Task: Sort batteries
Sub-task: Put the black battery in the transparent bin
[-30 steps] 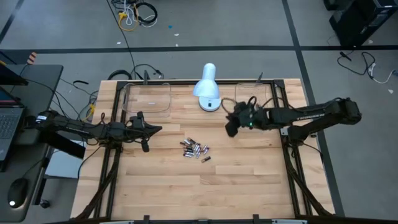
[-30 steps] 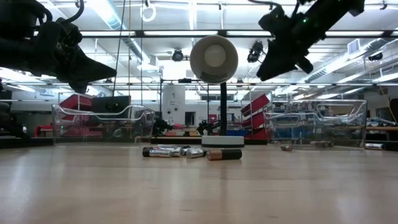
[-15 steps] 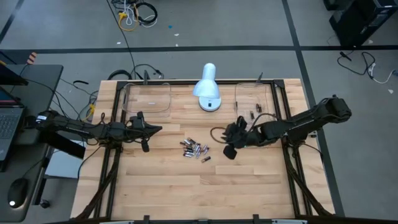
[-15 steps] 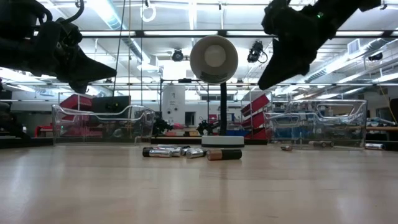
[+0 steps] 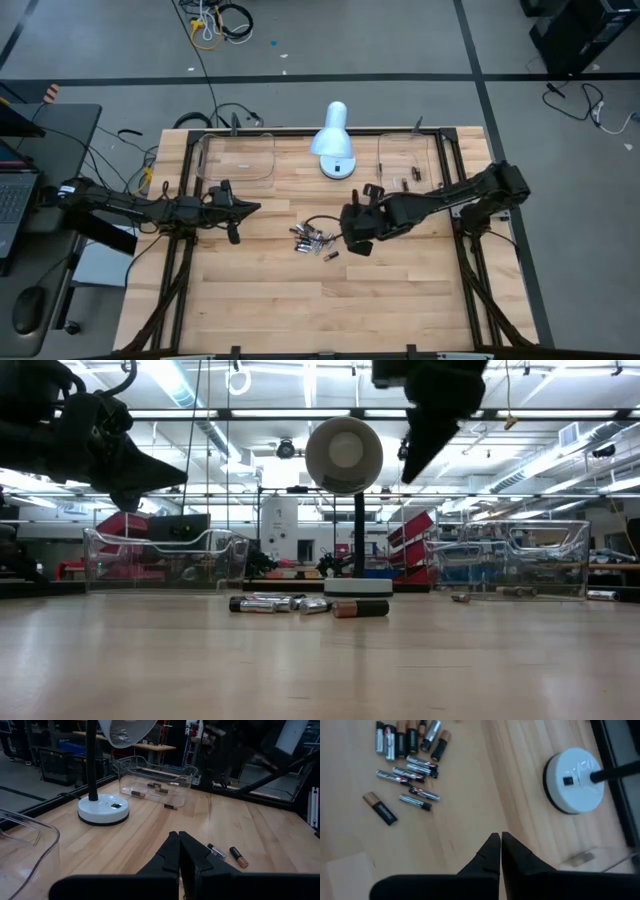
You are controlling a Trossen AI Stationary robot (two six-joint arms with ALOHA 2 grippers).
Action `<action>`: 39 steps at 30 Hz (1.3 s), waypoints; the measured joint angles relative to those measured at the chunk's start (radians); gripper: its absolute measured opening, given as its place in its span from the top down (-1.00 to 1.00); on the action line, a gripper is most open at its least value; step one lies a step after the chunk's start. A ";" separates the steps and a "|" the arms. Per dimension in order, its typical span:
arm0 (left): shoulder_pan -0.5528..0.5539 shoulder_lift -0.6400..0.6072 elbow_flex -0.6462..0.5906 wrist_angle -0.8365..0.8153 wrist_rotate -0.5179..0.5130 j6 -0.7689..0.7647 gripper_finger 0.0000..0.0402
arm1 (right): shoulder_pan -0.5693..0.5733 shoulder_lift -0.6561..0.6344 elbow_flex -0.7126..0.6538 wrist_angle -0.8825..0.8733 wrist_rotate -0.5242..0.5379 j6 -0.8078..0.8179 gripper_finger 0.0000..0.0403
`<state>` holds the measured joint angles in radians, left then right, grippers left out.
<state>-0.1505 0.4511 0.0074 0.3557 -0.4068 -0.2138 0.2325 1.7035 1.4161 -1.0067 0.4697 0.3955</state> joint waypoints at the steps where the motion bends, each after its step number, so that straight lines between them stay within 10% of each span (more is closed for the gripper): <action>1: 0.000 0.000 0.000 -0.001 0.000 0.000 0.99 | 0.000 0.016 0.032 -0.025 0.000 -0.010 0.98; 26: 0.000 0.001 0.000 -0.042 0.000 0.001 0.99 | -0.131 0.113 0.180 -0.182 -0.021 -0.270 1.00; 39: 0.000 0.001 0.000 -0.041 0.004 0.002 0.99 | -0.150 0.111 -0.004 -0.096 -0.023 -0.489 1.00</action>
<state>-0.1505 0.4519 0.0074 0.3145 -0.4030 -0.2119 0.0828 1.8141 1.4116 -1.1023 0.4469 -0.0931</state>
